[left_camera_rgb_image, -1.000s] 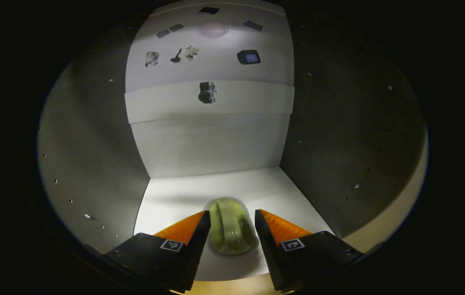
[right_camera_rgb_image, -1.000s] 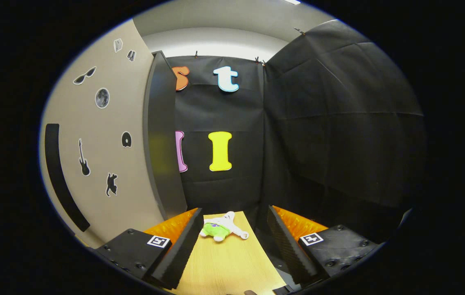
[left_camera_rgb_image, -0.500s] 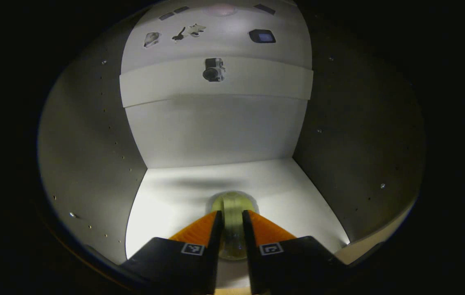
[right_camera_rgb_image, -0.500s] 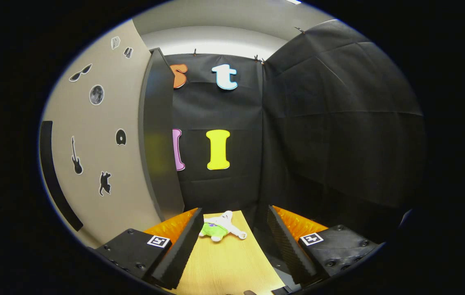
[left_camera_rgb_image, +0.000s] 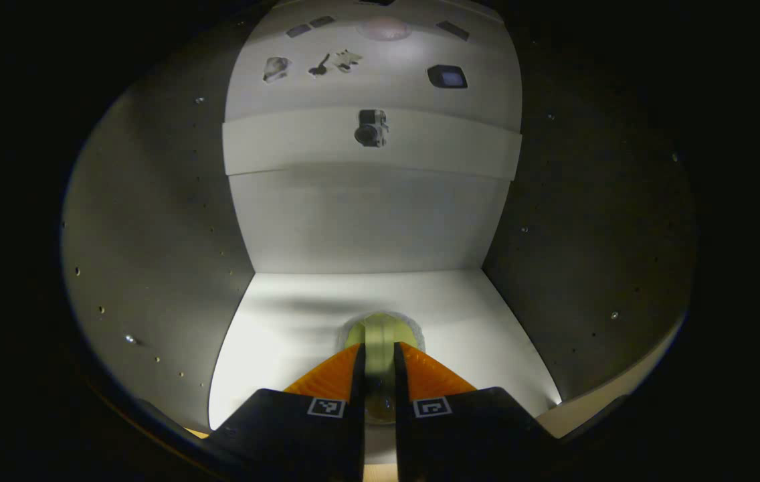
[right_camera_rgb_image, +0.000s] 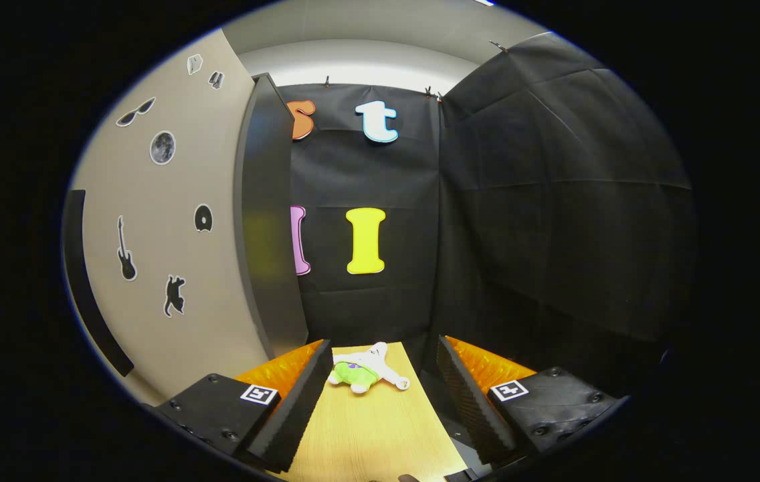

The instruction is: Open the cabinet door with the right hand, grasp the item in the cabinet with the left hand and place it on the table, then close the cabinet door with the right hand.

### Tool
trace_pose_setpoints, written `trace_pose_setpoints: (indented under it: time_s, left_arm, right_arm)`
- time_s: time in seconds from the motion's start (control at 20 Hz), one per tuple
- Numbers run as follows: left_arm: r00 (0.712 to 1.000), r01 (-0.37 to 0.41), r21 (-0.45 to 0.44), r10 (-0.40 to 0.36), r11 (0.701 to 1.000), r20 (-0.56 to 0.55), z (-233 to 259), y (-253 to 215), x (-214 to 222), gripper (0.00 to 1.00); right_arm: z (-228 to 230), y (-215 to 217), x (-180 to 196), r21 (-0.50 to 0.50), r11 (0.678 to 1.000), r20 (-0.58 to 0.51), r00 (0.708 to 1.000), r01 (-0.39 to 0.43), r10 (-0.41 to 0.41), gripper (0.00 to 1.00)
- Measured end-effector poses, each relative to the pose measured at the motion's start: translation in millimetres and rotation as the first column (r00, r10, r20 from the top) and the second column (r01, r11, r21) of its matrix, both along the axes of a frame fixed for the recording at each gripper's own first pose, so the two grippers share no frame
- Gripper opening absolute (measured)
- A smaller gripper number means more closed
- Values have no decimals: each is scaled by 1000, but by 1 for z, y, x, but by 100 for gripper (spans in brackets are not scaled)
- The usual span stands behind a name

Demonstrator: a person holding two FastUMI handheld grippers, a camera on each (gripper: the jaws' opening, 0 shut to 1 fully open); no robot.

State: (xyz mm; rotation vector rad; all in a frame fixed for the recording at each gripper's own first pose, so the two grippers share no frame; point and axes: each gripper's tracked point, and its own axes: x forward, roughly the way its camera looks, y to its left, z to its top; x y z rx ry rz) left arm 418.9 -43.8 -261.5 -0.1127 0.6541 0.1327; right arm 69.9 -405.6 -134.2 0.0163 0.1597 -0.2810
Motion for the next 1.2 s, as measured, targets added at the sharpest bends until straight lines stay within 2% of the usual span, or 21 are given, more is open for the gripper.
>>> trace_pose_setpoints:
  time_s: [0.2, 0.65, 1.0, 1.2]
  left_arm:
    - [999, -11, 34, 10, 999, 46, 26, -1, -36, 23]
    - [993, 24, -24, -21, 999, 120, 72, -37, -161, 22]
    - [995, 12, -40, -8, 999, 100, 64, -57, -264, 22]
    - [997, -9, -60, 14, 998, 74, 42, -71, -314, 22]
  right_arm:
    - [3, 14, -3, 21, 999, 14, 999, -39, 39, 99]
    - [25, 51, -39, 8, 994, 80, 991, -111, 110, 99]
    - [36, 77, -92, -24, 988, 95, 983, -154, 155, 99]
    - [45, 85, -122, -5, 985, 115, 978, -175, 174, 99]
